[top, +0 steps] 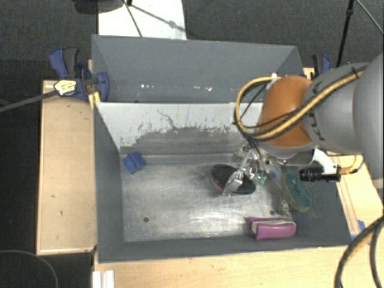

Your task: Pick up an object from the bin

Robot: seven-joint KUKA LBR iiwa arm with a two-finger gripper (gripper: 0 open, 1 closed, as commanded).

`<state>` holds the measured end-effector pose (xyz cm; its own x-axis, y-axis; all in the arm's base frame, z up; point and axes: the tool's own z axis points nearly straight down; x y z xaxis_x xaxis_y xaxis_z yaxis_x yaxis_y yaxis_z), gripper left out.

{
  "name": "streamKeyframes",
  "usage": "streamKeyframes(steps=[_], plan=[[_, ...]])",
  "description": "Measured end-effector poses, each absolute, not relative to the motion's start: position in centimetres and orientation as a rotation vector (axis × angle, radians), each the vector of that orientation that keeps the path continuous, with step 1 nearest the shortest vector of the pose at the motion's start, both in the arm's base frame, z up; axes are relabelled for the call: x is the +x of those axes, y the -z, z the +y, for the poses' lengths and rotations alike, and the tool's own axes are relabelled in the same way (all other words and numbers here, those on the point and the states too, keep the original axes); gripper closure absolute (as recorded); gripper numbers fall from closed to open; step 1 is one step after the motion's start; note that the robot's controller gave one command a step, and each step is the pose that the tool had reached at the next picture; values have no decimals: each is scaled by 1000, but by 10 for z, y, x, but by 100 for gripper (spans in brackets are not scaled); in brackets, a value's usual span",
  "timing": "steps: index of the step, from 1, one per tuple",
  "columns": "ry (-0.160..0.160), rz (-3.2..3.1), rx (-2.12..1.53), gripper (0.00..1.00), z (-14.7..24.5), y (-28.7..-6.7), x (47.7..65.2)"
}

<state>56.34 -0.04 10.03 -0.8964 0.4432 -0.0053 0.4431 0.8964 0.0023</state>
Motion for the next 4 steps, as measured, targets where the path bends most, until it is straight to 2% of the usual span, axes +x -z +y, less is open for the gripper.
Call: streamKeyframes(steps=[1,2,3,4], plan=[[-6,3014,864,0,-1,-73,589],[-6,2978,953,0,-2,-74,549],[-7,2972,951,100,-2,-76,551],[-3,2989,951,100,-2,-81,552]])
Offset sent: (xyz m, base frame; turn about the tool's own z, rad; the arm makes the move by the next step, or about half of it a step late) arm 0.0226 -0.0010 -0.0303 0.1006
